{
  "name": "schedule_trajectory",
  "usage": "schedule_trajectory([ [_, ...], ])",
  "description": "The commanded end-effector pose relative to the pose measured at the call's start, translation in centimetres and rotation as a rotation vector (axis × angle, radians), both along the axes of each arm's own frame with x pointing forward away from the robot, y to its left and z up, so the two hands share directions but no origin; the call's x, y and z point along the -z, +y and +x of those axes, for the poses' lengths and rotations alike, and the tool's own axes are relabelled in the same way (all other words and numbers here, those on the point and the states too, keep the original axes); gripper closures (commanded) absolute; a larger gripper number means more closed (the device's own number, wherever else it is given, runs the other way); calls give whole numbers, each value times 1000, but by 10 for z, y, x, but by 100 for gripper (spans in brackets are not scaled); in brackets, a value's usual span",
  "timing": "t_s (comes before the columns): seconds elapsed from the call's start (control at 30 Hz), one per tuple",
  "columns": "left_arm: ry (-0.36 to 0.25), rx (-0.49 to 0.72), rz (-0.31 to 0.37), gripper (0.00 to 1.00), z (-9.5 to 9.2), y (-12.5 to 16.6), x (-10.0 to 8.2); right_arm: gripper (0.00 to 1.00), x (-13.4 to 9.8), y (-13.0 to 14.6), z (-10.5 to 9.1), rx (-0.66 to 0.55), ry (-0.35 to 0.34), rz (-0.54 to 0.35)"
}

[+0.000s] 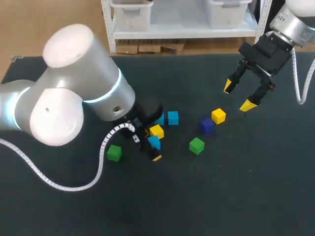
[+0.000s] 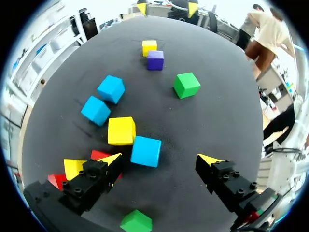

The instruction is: Place the blue cubes, place green cubes on the blue cubes, place the yellow cubes on the green cubes, then place the red cubes on the yellow cubes, and place purple cube on the red cubes.

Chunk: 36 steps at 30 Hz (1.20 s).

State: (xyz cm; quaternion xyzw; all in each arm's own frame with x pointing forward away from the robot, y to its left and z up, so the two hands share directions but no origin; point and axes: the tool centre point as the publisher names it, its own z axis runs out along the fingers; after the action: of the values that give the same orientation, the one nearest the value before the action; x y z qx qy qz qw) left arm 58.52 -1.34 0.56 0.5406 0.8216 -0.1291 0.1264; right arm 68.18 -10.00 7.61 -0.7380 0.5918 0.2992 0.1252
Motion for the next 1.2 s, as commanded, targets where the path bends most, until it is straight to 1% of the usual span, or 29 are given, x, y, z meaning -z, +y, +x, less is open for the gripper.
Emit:
schedule_trajectory([
  [0.03,5,40,21,0,8,-6,-1,0,0,0,1,-1,1,2],
  [0.37,-21,119,35,0,10,-7,1,0,0,0,1,-1,1,2],
  [0.7,-26,137,46,0,7,-2,6,0,0,0,1,-1,1,2],
  [0.73,-28,137,43,5,7,-1,7,0,0,0,1,-1,1,2],
  [0.77,-29,137,43,18,6,-1,7,0,0,0,1,-1,1,2],
  [0.8,-29,137,43,26,6,-1,7,0,0,0,1,-1,1,2],
  [0.87,-27,134,43,27,5,0,8,0,0,0,1,-1,1,2],
  [0.93,-25,133,44,34,5,0,10,0,0,0,1,-1,1,2],
  [1.0,-25,132,45,53,6,0,11,0,0,0,1,-1,1,2],
  [1.07,-26,130,43,60,6,1,12,0,0,0,1,-1,1,2],
  [1.1,-27,129,42,72,6,1,12,0,0,0,1,-1,1,2],
  [1.13,-30,128,39,81,6,1,12,0,0,0,1,-1,1,2],
  [1.17,-32,127,37,93,6,1,12,0,0,0,1,-1,1,2],
  [1.2,-33,127,37,100,6,1,12,0,0,0,1,-1,1,2],
])
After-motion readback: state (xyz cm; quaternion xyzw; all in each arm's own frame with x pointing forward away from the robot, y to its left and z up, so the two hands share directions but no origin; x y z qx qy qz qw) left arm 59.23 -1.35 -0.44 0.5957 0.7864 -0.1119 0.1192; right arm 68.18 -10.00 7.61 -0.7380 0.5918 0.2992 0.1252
